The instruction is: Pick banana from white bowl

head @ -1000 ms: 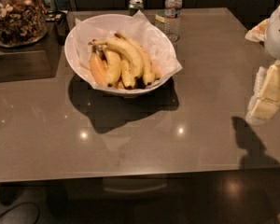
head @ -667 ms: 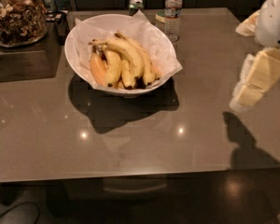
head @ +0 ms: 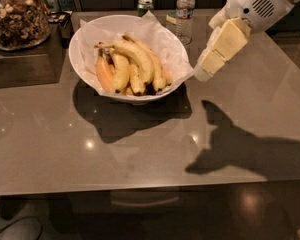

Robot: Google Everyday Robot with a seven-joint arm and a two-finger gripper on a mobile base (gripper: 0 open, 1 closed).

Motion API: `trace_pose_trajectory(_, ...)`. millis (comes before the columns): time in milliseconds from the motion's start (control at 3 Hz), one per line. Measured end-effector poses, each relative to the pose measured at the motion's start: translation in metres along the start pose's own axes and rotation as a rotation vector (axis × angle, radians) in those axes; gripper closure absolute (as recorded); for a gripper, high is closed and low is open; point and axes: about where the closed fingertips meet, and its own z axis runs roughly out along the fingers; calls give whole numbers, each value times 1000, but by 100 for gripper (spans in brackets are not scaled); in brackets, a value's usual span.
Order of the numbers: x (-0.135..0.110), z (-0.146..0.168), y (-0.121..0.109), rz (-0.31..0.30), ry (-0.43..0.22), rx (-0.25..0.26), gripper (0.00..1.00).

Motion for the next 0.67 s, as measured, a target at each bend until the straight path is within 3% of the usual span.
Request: trace_pose_trajectory(667,-11,11,-1,11,-67,-8,0)
